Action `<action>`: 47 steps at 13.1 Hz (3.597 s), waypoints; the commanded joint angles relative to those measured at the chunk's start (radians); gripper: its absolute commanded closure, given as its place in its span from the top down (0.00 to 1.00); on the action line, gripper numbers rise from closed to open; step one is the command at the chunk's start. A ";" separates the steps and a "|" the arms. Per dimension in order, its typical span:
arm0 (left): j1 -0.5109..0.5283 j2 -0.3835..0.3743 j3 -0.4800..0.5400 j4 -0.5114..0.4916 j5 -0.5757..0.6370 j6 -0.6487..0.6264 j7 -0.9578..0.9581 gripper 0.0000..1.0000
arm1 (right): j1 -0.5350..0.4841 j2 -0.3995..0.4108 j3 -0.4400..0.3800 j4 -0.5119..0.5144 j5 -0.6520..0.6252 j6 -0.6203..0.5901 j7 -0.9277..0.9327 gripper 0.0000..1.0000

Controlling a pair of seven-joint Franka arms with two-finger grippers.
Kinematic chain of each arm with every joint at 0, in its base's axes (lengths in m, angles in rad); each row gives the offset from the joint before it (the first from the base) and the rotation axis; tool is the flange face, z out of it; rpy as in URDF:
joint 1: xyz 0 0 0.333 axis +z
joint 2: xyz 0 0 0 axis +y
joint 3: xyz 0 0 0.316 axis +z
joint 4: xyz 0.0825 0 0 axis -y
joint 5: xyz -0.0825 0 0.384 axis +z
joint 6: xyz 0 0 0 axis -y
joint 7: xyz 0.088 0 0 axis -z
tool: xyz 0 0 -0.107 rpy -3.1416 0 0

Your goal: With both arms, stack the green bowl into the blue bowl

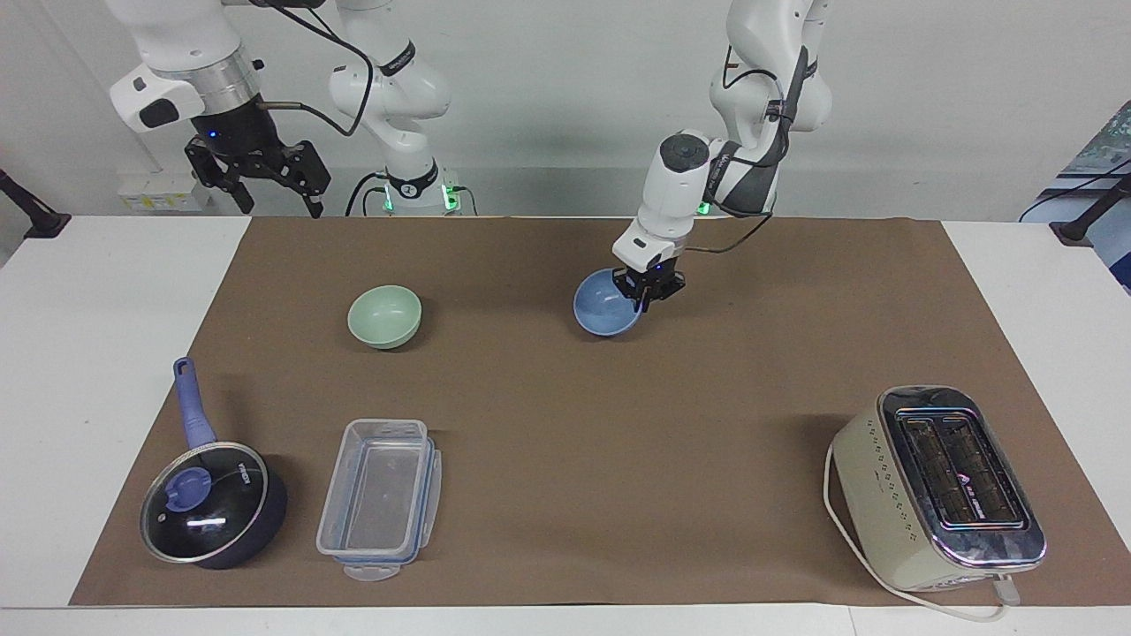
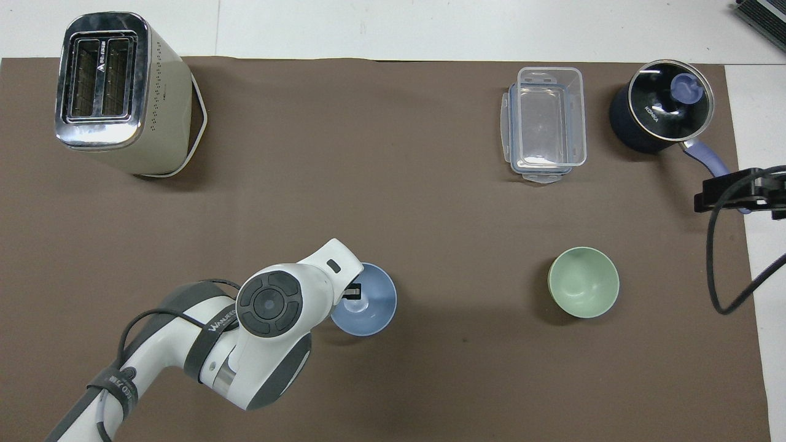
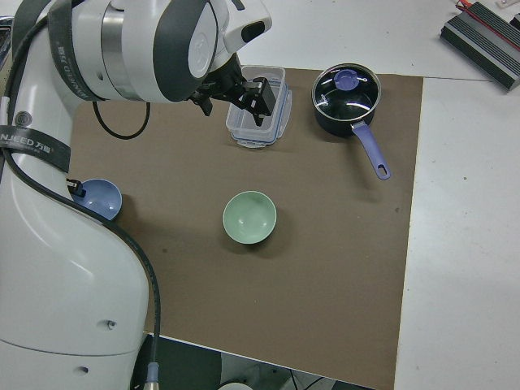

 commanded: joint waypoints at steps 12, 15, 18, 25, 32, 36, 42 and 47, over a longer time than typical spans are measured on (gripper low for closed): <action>0.451 -0.023 0.028 0.386 -0.011 -0.495 0.474 1.00 | -0.005 -0.078 0.002 -0.126 0.006 0.049 0.004 1.00; 0.540 -0.032 0.028 0.483 0.001 -0.624 0.584 1.00 | -0.007 -0.115 0.002 -0.220 0.006 0.077 0.002 1.00; 0.543 -0.022 0.028 0.621 0.050 -0.767 0.584 1.00 | -0.010 -0.186 -0.002 -0.416 0.007 0.214 -0.013 1.00; 0.569 -0.029 0.029 0.690 0.049 -0.859 0.595 1.00 | -0.010 -0.169 -0.002 -0.798 0.007 0.596 -0.027 1.00; 0.569 -0.029 0.029 0.690 0.049 -0.858 0.596 1.00 | -0.037 -0.057 -0.002 -0.940 0.007 0.853 -0.059 1.00; 0.569 -0.029 0.029 0.690 0.049 -0.859 0.596 1.00 | -0.048 -0.035 -0.002 -0.983 0.007 0.919 -0.099 1.00; 0.569 -0.029 0.029 0.690 0.049 -0.858 0.596 1.00 | -0.065 -0.034 -0.001 -0.983 0.007 0.905 -0.137 1.00; 0.569 -0.029 0.029 0.690 0.049 -0.859 0.596 1.00 | -0.065 -0.048 -0.001 -0.972 0.009 0.876 -0.145 0.55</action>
